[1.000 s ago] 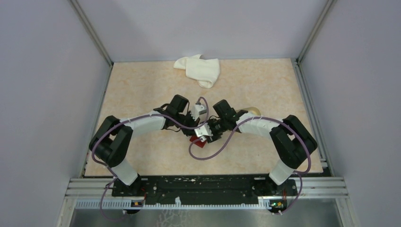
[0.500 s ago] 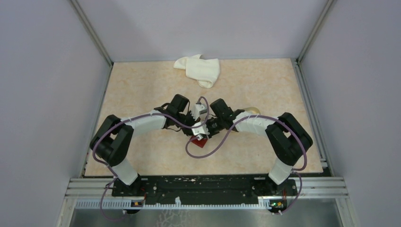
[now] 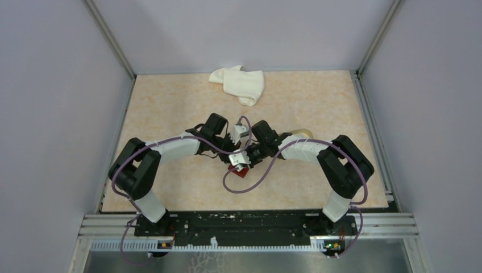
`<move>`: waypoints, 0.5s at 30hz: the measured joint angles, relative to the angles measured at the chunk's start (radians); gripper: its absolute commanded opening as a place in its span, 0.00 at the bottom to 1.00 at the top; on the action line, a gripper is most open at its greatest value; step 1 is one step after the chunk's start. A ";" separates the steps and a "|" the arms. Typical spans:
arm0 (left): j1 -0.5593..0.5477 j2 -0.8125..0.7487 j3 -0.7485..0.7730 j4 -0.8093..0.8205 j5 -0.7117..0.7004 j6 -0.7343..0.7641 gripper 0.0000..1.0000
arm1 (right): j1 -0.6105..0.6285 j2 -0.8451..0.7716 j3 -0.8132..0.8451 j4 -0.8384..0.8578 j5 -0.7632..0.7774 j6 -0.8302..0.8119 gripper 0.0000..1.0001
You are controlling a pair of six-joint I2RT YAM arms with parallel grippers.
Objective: Put the credit cards into the card holder
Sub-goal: Close the card holder at the center of the board.
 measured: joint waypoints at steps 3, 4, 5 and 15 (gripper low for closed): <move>0.000 0.000 0.000 0.000 0.001 0.000 0.00 | 0.002 0.001 0.000 0.002 0.001 -0.004 0.10; 0.000 0.000 0.000 0.000 0.001 0.000 0.00 | 0.002 0.002 0.000 0.004 0.001 -0.004 0.08; 0.000 0.000 0.000 0.000 0.001 0.000 0.00 | 0.002 0.004 0.000 0.006 0.001 -0.005 0.05; 0.000 0.000 0.000 0.000 0.000 -0.002 0.03 | 0.002 0.005 0.000 -0.003 0.002 -0.072 0.00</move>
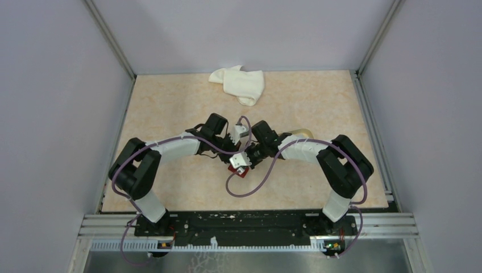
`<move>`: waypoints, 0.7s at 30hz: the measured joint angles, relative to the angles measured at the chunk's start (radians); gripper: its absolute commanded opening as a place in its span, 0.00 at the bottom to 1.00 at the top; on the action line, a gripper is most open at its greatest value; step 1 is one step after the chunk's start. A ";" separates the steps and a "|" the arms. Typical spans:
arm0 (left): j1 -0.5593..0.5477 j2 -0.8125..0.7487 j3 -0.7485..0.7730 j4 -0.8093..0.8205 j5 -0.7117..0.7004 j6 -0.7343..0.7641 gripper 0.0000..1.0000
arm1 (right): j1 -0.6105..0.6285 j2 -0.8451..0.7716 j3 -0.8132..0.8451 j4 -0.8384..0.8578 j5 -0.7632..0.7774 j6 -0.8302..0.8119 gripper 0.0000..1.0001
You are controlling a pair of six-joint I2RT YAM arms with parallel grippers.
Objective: Put the credit cards into the card holder
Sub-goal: Close the card holder at the center of the board.
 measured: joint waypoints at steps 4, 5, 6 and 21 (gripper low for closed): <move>0.000 0.000 0.000 0.001 -0.001 -0.006 0.16 | 0.001 0.000 0.000 -0.012 0.003 -0.066 0.00; 0.000 0.000 0.000 0.001 -0.001 -0.008 0.19 | 0.001 0.000 -0.001 -0.014 0.004 -0.081 0.00; 0.000 0.000 0.000 0.001 0.000 -0.012 0.22 | 0.001 0.000 -0.002 -0.016 0.006 -0.100 0.00; 0.016 -0.014 -0.019 0.022 0.020 -0.078 0.27 | 0.014 -0.028 -0.063 0.024 0.048 -0.316 0.00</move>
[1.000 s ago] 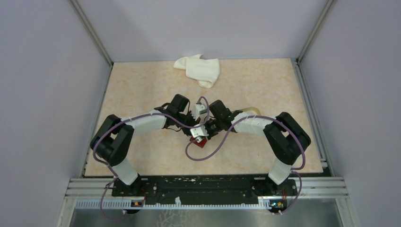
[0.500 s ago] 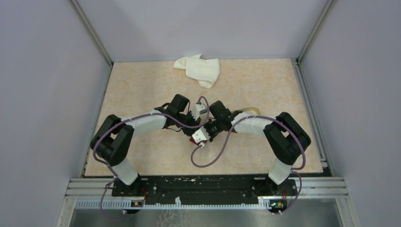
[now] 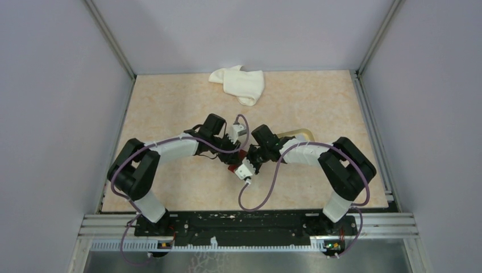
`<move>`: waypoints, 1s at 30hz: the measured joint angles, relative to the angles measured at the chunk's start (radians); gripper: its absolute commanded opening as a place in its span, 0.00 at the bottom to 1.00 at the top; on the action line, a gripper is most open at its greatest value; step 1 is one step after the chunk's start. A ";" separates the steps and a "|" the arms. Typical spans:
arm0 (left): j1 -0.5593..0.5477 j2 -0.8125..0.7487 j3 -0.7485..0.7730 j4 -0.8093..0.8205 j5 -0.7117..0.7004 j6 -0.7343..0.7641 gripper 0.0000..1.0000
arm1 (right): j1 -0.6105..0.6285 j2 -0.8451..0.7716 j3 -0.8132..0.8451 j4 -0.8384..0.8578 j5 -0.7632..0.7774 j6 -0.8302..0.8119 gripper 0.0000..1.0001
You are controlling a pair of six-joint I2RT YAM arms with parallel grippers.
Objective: Put the credit cards into the card holder
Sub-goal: Close the card holder at the center of the board.
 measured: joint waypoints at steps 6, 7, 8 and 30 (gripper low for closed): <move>0.028 -0.012 -0.026 0.018 0.015 -0.041 0.28 | 0.002 0.000 -0.001 0.000 0.010 -0.027 0.00; 0.030 -0.017 -0.031 0.019 0.015 -0.045 0.28 | 0.002 -0.001 -0.003 0.001 0.011 -0.028 0.00; 0.033 -0.021 -0.035 0.020 0.016 -0.050 0.29 | 0.002 -0.002 -0.006 0.005 0.012 -0.032 0.00; 0.054 -0.027 -0.077 0.117 0.057 -0.157 0.07 | 0.006 -0.003 -0.006 0.006 0.022 -0.038 0.00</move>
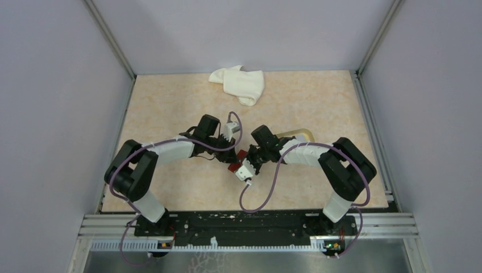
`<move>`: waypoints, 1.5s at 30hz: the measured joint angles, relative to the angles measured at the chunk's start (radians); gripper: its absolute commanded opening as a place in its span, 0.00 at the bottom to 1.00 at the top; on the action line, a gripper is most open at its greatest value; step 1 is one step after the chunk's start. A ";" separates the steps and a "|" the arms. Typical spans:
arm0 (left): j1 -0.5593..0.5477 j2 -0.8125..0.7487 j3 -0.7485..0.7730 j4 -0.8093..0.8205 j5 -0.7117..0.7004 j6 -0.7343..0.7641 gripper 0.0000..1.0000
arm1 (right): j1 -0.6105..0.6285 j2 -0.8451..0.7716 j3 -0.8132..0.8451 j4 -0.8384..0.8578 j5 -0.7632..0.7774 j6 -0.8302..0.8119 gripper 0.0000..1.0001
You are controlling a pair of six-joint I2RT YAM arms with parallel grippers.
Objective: Put the credit cards into the card holder
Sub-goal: Close the card holder at the center of the board.
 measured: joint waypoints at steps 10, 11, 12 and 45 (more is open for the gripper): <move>-0.015 0.009 0.000 0.014 -0.003 -0.026 0.04 | 0.000 0.000 0.000 0.000 0.000 0.000 0.00; -0.016 0.011 0.000 0.013 -0.004 -0.026 0.03 | 0.000 0.000 0.000 0.000 0.001 0.000 0.00; -0.016 0.014 0.001 0.013 -0.005 -0.026 0.02 | 0.000 0.000 0.000 0.000 0.001 0.000 0.00; 0.022 -0.062 -0.028 0.073 -0.018 -0.112 0.00 | 0.009 -0.015 -0.039 0.054 0.026 -0.023 0.00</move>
